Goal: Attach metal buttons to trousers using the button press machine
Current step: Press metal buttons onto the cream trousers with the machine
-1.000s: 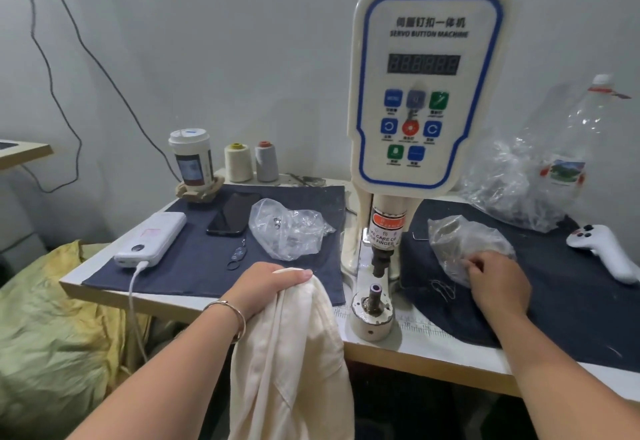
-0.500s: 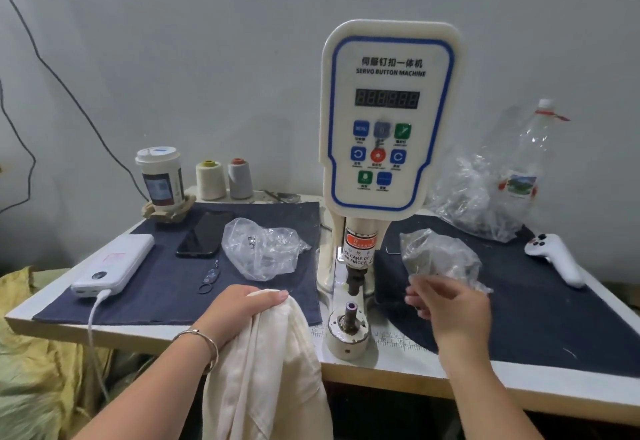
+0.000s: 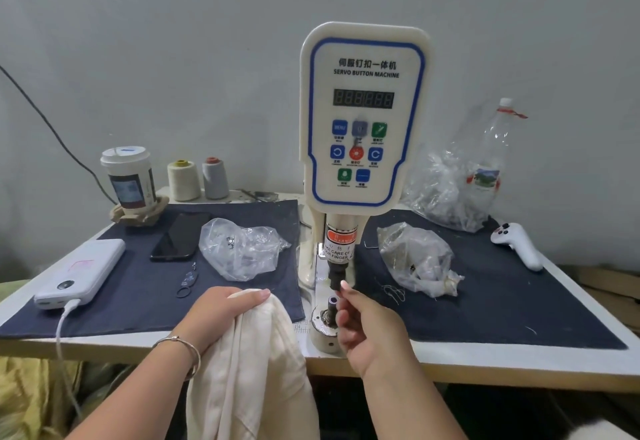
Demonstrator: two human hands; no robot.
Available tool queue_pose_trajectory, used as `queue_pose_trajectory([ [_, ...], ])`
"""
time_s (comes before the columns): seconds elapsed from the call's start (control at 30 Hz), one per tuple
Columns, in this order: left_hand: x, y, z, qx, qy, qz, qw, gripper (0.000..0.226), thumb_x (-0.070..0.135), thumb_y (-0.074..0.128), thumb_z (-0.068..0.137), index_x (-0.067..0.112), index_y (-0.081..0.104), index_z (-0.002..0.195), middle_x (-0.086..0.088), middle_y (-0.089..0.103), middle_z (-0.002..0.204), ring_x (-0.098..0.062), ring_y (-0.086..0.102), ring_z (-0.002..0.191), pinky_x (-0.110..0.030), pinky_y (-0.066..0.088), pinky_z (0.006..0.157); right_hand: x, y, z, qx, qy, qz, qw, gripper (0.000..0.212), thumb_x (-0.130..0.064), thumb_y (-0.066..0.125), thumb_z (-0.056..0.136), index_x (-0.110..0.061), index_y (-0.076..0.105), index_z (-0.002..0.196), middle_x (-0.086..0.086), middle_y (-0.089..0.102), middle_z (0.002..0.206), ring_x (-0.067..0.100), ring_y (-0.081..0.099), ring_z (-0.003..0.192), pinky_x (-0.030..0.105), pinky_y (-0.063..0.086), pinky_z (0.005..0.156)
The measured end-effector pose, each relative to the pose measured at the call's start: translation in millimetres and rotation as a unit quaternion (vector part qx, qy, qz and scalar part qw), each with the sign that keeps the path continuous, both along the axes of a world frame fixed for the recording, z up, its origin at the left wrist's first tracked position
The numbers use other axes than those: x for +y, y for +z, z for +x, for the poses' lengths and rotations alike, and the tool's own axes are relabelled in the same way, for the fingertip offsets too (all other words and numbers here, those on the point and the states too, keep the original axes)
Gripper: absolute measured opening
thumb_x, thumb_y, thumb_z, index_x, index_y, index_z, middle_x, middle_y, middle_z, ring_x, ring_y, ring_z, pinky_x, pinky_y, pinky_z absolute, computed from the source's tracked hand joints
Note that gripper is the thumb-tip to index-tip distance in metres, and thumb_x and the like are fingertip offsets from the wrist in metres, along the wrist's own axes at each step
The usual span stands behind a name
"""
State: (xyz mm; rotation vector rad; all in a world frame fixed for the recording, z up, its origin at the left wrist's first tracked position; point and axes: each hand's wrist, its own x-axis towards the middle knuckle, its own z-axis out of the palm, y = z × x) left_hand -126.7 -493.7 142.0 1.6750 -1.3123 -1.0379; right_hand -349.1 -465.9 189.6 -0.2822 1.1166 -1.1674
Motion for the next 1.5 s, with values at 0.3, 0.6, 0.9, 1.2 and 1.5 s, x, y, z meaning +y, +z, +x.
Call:
queue_pose_trajectory([
  [0.3,1.3,0.4,0.5,-0.004,0.003,-0.004,1.000,0.094,0.074,0.069,0.049,-0.010,0.066,0.092,-0.005,0.063,0.081,-0.019,0.057,0.075,-0.032,0.041,0.075,0.3,2.6,1.4,-0.114,0.016,0.035,0.993,0.009,-0.008,0.064,0.089,0.000,0.064,0.083,0.006,0.065,0.053,0.008,0.054,0.033,0.012,0.027,0.028],
  [0.6,1.5,-1.5,-0.5,-0.007,0.001,0.003,1.000,0.084,0.066,0.077,0.059,-0.009,0.067,0.098,-0.013,0.071,0.083,-0.019,0.061,0.074,-0.034,0.045,0.075,5.7,8.3,1.9,-0.136,0.021,0.028,0.990,0.015,-0.013,0.063,0.089,0.002,0.063,0.092,0.003,0.058,0.050,0.006,0.046,0.031,0.013,0.025,0.028],
  [0.9,0.8,0.9,0.1,-0.003,0.003,0.012,1.000,0.086,0.072,0.079,0.053,-0.003,0.071,0.095,-0.012,0.072,0.084,-0.019,0.061,0.075,-0.031,0.044,0.073,12.4,8.6,-0.5,-0.190,0.020,0.011,0.982,0.022,-0.015,0.055,0.086,0.004,0.064,0.092,-0.001,0.043,0.051,0.007,0.033,0.031,0.013,0.022,0.031],
  [1.2,-1.7,-1.5,4.4,-0.014,-0.013,0.000,1.000,0.054,0.059,0.074,0.076,0.006,0.065,0.075,-0.008,0.066,0.071,-0.019,0.057,0.067,-0.030,0.042,0.068,36.7,-8.7,28.4,-0.040,0.004,-0.014,0.999,0.014,-0.006,0.063,0.081,0.001,0.071,0.090,0.001,0.051,0.051,0.010,0.036,0.033,0.015,0.021,0.034],
  [1.5,-4.7,-6.2,10.3,0.031,-0.034,-0.028,0.999,0.043,0.046,0.071,0.086,0.020,0.048,0.060,-0.001,0.040,0.062,-0.014,0.037,0.061,-0.028,0.029,0.059,2.4,-3.6,85.6,0.390,0.082,-0.301,0.866,0.014,-0.010,0.063,0.086,-0.022,0.069,0.083,-0.006,0.067,0.074,0.008,0.060,0.063,0.025,0.051,0.062],
])
